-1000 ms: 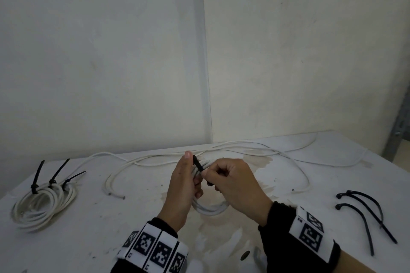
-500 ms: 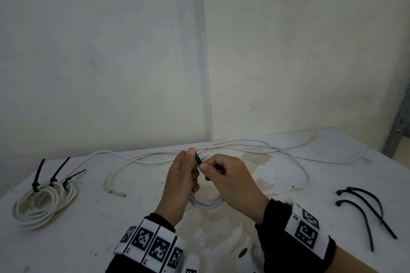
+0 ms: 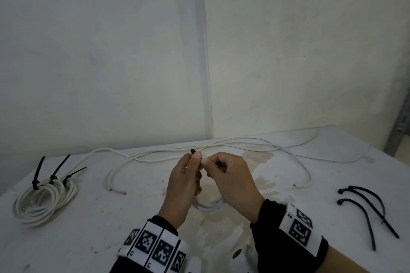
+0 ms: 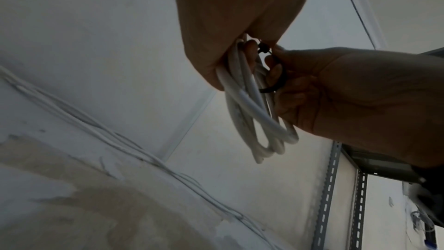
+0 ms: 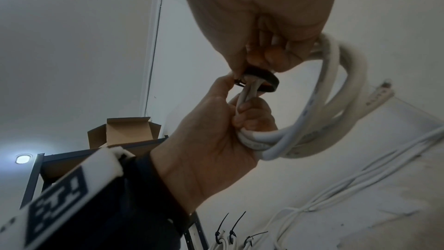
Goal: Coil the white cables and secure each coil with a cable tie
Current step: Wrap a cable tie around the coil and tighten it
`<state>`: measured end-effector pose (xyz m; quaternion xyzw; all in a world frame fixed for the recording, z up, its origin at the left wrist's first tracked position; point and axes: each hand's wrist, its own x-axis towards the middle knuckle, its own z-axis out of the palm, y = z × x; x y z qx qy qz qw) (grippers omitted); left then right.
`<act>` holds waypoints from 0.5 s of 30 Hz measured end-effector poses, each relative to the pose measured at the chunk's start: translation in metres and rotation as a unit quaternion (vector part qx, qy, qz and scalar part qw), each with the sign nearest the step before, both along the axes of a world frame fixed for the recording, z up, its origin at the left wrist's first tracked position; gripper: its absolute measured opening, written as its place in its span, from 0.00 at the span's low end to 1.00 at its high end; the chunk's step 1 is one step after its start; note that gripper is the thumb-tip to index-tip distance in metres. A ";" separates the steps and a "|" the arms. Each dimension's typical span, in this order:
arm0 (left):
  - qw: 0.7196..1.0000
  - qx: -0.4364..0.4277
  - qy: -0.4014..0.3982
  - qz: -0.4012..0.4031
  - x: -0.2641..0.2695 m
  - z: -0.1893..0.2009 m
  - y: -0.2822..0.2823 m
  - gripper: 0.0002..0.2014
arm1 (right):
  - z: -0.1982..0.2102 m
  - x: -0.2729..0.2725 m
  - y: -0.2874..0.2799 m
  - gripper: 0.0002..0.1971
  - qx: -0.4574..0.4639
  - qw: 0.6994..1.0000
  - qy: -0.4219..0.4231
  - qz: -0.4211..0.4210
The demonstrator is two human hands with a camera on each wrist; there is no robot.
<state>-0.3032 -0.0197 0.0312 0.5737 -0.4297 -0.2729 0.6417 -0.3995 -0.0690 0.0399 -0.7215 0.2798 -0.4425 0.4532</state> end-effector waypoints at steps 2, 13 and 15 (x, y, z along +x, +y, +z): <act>1.000 0.001 -0.001 0.000 0.003 0.001 0.000 0.16 | 0.000 0.000 0.000 0.09 0.005 1.000 -0.004 0.013; 1.000 0.001 -0.024 0.000 0.004 0.003 -0.002 0.14 | -0.002 -0.002 0.006 0.14 0.005 1.000 -0.028 0.010; 1.000 0.001 -0.024 -0.003 0.005 0.007 -0.002 0.14 | -0.001 -0.001 0.006 0.14 0.006 0.999 -0.035 0.008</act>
